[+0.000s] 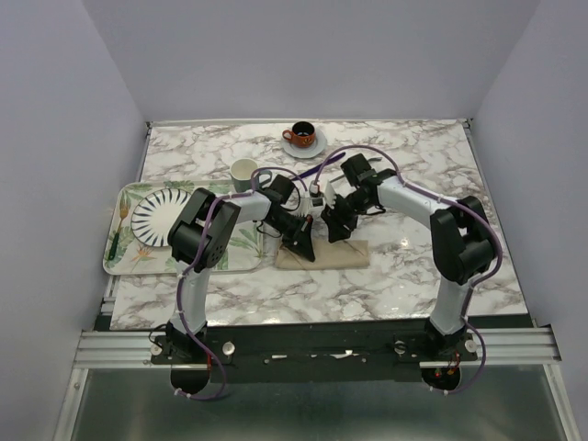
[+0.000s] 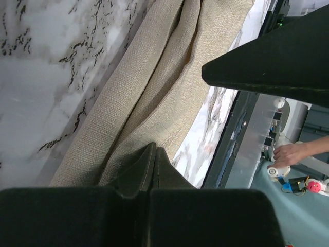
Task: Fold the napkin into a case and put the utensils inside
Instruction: Pick up the smaller rectangle-folded napkin from the center of the board, then turn over the smaller rectangle folded napkin at the center of the board.
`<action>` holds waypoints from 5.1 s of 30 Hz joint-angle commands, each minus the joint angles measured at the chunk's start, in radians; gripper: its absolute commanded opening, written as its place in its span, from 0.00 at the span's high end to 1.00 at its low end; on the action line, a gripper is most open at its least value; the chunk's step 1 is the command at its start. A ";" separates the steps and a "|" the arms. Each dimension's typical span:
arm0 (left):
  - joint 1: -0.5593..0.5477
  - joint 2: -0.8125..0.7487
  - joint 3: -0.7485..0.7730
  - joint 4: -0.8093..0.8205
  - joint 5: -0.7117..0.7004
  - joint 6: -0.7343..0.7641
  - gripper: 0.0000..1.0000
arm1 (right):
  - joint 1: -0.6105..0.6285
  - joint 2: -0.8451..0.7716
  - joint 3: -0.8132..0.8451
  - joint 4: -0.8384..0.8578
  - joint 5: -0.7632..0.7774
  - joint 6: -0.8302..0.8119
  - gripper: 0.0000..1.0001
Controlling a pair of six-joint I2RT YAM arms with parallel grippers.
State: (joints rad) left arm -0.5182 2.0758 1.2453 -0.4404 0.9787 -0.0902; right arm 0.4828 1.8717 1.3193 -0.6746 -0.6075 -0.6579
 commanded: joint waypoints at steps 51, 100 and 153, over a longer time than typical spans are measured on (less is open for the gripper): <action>0.024 0.072 0.034 0.005 -0.097 0.040 1.00 | 0.027 0.095 0.043 -0.079 0.037 -0.181 0.43; 0.283 -0.376 -0.029 0.091 -0.222 -0.080 0.49 | -0.009 -0.259 -0.227 0.561 0.695 -0.095 0.99; 0.147 -0.381 0.049 -0.215 -0.337 0.199 0.60 | 0.191 -0.643 -0.425 0.138 0.477 0.219 0.12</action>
State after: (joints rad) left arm -0.3206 1.6264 1.2461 -0.5320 0.7067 0.0547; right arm 0.8207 1.2423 0.8665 -0.2722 0.1173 -0.5365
